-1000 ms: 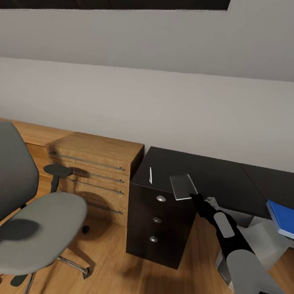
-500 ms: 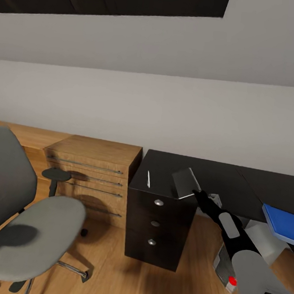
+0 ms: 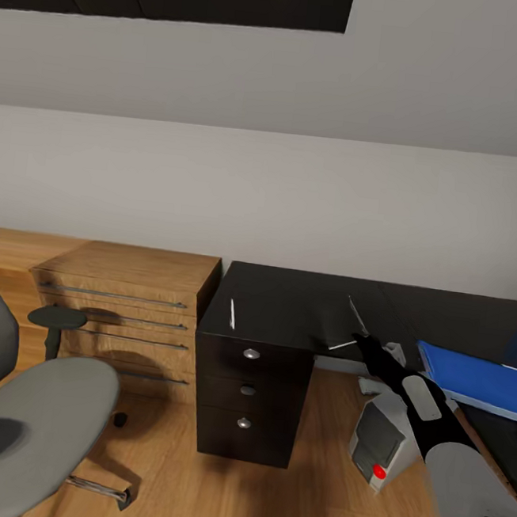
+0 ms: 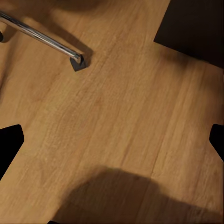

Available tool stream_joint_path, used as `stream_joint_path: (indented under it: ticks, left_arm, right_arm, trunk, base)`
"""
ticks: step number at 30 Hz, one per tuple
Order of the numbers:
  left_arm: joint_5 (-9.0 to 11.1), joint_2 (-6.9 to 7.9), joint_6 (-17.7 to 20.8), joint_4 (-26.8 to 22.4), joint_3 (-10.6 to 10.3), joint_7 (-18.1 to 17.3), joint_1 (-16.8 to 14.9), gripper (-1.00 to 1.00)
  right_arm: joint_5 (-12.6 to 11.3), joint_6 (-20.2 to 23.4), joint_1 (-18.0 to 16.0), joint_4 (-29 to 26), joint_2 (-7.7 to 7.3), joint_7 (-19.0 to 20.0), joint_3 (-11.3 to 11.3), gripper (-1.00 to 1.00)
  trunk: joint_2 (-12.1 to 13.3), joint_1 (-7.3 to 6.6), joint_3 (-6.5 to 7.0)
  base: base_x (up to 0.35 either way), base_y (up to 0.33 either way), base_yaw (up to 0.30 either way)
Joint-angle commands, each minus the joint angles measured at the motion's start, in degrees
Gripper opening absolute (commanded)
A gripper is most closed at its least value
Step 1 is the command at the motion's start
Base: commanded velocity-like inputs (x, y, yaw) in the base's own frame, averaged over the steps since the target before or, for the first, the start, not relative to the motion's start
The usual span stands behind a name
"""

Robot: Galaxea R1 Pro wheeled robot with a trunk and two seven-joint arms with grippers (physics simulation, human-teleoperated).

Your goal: In the bedroom, organize the workspace by keeping the computer under the desk, ensuring the monitor is on the desk, placing the keyboard on the desk next to the monitor, placing the mouse on the desk next to the keyboard, moving the folder from the swivel chair onto the desk next to the mouse, stacking the notebook on top of the folder with the pen on top of the notebook, and positioning the swivel chair next to the desk.

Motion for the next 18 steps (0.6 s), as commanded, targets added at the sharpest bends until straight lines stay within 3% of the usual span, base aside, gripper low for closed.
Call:
stream_joint_path:
  ticks: [1, 11, 18]
  left_arm:
    - [0.3, 0.05, 0.2, -0.1, -0.2, 0.4, 0.0, 1.00]
    - [0.3, -0.01, 0.2, 0.0, -0.2, 0.4, 0.0, 1.00]
    - [0.2, -0.02, 0.2, 0.9, -0.3, 0.4, 0.0, 1.00]
  right_arm:
    - [-0.7, 0.5, 0.0, 0.0, -0.19, 0.2, -0.2, -1.00]
    - [-6.8, 3.8, 0.0, 0.0, -4.26, 0.2, -0.2, -1.00]
    - [-8.4, 4.0, 0.0, 0.2, -5.60, 0.0, -0.6, -1.00]
  trunk:
    - [0.0, 0.00, -0.05]
    - [0.0, 0.00, -0.05]
    - [0.0, 0.00, -0.05]
  base:
    - [0.000, 0.000, -0.265]
    - [0.000, 0.000, -0.266]
    - [0.000, 0.000, -0.266]
